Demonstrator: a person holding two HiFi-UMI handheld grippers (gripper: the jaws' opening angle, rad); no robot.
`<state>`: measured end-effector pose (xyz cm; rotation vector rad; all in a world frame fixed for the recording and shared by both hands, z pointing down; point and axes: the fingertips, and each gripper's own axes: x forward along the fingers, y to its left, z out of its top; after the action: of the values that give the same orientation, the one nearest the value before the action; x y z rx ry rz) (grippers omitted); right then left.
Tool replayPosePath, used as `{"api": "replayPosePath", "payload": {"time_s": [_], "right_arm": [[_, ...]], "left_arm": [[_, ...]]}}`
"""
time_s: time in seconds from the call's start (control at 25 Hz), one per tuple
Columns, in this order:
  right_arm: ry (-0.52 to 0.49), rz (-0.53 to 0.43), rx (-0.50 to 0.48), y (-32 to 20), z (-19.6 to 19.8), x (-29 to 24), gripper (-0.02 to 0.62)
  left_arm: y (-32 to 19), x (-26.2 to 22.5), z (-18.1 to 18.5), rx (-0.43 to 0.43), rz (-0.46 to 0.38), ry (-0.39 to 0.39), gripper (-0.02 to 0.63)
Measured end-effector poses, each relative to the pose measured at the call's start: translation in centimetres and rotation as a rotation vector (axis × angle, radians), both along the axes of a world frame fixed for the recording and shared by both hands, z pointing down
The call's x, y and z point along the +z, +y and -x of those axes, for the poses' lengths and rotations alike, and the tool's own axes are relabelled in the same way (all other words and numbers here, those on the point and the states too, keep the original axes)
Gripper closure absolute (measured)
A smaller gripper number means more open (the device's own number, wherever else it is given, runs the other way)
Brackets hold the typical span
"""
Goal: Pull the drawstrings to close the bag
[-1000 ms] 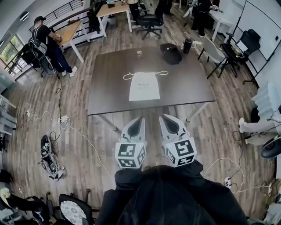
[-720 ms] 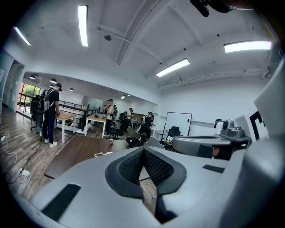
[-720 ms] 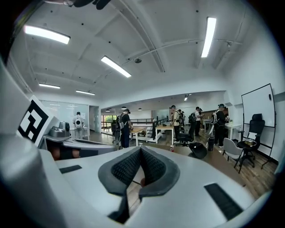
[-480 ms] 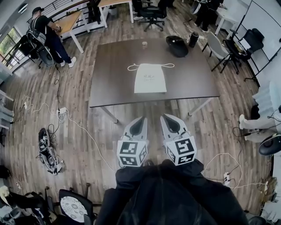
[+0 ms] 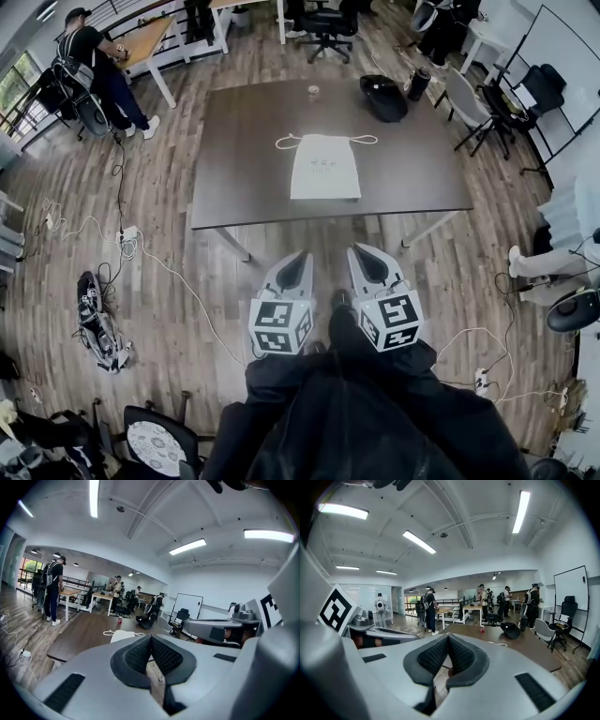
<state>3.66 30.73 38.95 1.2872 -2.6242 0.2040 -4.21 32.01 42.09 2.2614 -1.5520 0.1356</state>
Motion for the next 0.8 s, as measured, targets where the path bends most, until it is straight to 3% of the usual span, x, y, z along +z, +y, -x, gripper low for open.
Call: {"api": "replayPosePath", "payload": {"time_s": [0.4,0.8], "right_arm": [[0.013,0.053,0.029,-8.4,-0.6,2.7,0.574],[0.003,0.102,0.018,-25.0,-1.8,3.8,0.574]], "left_arm": [[-7.7,2.4,-0.1,0.002,0.029,-0.017,0.574],[-24.2,3.6,-0.6,-0.006,0.063,-0.032,0.574]]}}
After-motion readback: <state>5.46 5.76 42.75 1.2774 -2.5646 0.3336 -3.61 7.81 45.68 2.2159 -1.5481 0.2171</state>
